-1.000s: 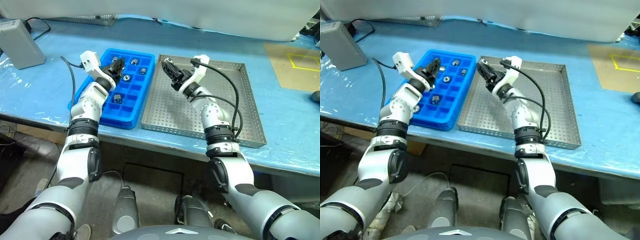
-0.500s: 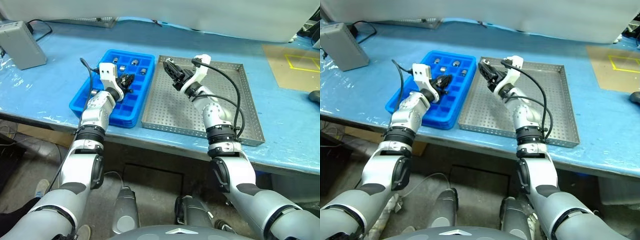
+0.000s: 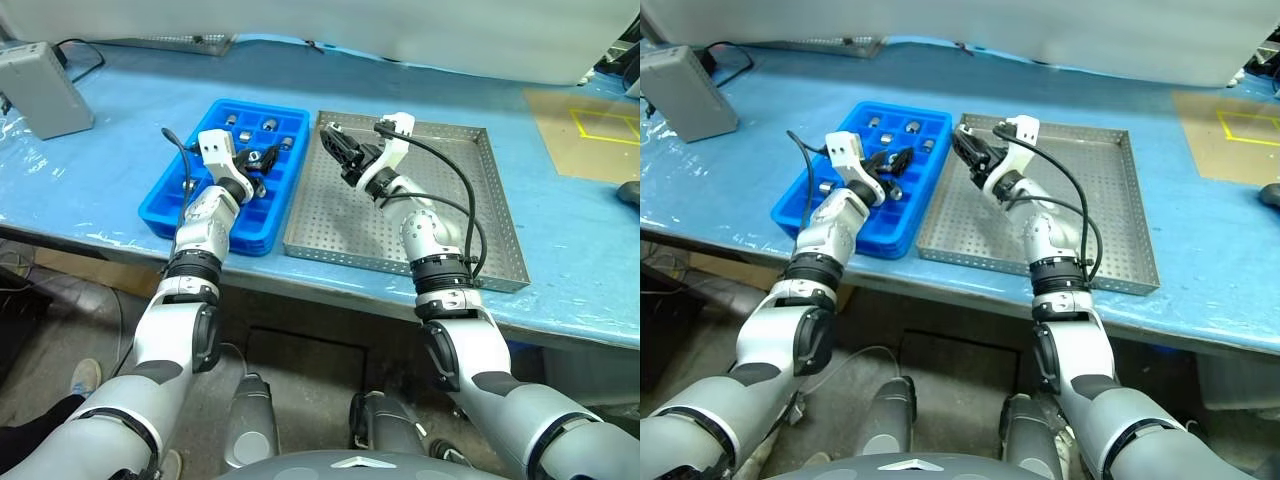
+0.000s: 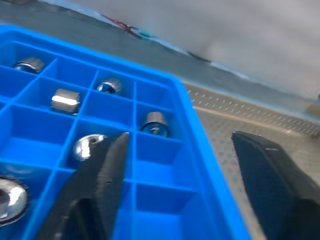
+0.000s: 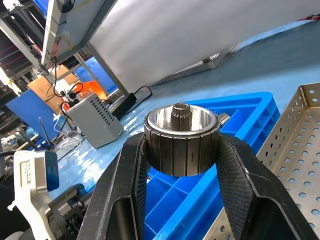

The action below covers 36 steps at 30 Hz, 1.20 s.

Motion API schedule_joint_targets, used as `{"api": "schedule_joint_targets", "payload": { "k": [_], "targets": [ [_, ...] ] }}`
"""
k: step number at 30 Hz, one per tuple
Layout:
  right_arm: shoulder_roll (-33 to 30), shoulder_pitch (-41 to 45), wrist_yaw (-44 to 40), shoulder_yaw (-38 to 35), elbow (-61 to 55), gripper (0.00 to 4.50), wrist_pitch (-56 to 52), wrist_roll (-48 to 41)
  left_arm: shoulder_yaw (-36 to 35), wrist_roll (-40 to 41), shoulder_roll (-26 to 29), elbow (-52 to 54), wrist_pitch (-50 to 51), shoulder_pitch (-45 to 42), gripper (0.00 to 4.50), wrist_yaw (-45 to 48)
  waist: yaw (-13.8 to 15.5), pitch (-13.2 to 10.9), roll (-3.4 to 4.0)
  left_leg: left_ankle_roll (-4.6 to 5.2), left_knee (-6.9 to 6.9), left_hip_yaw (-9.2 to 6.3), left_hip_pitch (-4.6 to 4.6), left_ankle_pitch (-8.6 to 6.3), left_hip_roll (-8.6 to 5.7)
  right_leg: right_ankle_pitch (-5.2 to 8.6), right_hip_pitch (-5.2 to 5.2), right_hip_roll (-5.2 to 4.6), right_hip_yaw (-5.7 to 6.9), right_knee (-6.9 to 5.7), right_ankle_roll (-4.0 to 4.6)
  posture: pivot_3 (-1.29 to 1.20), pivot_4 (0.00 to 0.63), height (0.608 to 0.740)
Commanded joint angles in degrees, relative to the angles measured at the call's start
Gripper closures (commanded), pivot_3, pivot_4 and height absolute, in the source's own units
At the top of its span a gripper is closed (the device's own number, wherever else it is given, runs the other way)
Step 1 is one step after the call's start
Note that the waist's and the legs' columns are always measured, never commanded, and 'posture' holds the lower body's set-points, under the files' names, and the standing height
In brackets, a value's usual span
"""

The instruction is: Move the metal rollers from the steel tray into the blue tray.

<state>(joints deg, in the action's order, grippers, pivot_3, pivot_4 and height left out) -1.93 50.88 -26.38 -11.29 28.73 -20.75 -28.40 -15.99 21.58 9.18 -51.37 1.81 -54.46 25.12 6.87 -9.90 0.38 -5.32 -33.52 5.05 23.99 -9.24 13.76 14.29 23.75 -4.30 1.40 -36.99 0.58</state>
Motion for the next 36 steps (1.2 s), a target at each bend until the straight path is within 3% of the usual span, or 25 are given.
{"api": "schedule_joint_targets", "payload": {
  "k": [1, 9, 14, 23, 28, 36],
  "targets": [
    [-0.12, -0.38, 0.06, 1.11, -3.96, 2.9, -0.81, 0.32, -2.03, 2.25, 1.46, 1.73, 0.37, -2.0, 0.3, 2.26, -0.03, 0.0, 0.0, 0.0, 0.03, 0.01, -0.01, 0.0, 0.0, 0.0, 0.0, 0.0, -0.01, 0.01, 0.0, -0.04, 0.15, 0.74],
    [-0.9, -0.71, -6.2, 16.1, -5.26, 2.9, -4.43, 9.72, -10.93, 6.41, 11.51, 1.34, -2.29, -5.92, 0.3, -0.55, -1.52, 0.0, 0.0, -0.1, 0.34, 0.03, -0.11, 0.06, 0.01, 0.0, 0.01, 0.04, 0.04, 0.17, -0.01, 0.01, 0.15, 0.74],
    [2.1, 3.48, -11.67, 21.43, -3.51, 2.9, -4.37, 11.72, -11.39, 5.54, 17.58, 4.49, -2.02, -5.63, 0.3, 0.55, -1.23, -0.01, 0.0, -0.12, 0.44, 0.03, -0.09, 0.05, -0.01, 0.0, 0.01, 0.02, 0.06, 0.28, -0.01, 0.07, 0.15, 0.74],
    [7.23, 12.7, -17.91, 28.88, 11.55, 2.9, 0.96, 20.55, -9.6, 6.39, 17.28, 20.61, 4.04, 6.05, 0.3, -0.9, -0.15, 0.0, -0.03, -0.2, 0.44, -0.02, -0.05, 0.09, 0.02, 0.01, 0.0, -0.06, 0.15, 0.23, 0.0, 0.16, 0.15, 0.74],
    [7.94, 15.18, -19.1, 27.49, 16.86, 2.9, 3.62, 21.77, -9.29, 6.84, 17.09, 27.91, 6.87, 10.8, 0.3, -2.54, 0.72, 0.0, -0.06, -0.35, 0.43, -0.14, 0.05, 0.18, 0.08, 0.0, 0.04, -0.07, 0.25, 0.19, 0.01, 0.18, 0.15, 0.74],
    [6.09, 17.19, -22.58, 26.43, 21.15, 2.9, 5.37, 23.39, -9.98, 7.77, 17.33, 31.08, 9.56, 12.59, 0.3, -3.35, 0.75, 0.0, -0.06, -0.42, 0.43, -0.16, 0.02, 0.22, 0.1, -0.01, 0.07, -0.06, 0.23, 0.12, 0.02, 0.2, 0.15, 0.74]
  ]
}}
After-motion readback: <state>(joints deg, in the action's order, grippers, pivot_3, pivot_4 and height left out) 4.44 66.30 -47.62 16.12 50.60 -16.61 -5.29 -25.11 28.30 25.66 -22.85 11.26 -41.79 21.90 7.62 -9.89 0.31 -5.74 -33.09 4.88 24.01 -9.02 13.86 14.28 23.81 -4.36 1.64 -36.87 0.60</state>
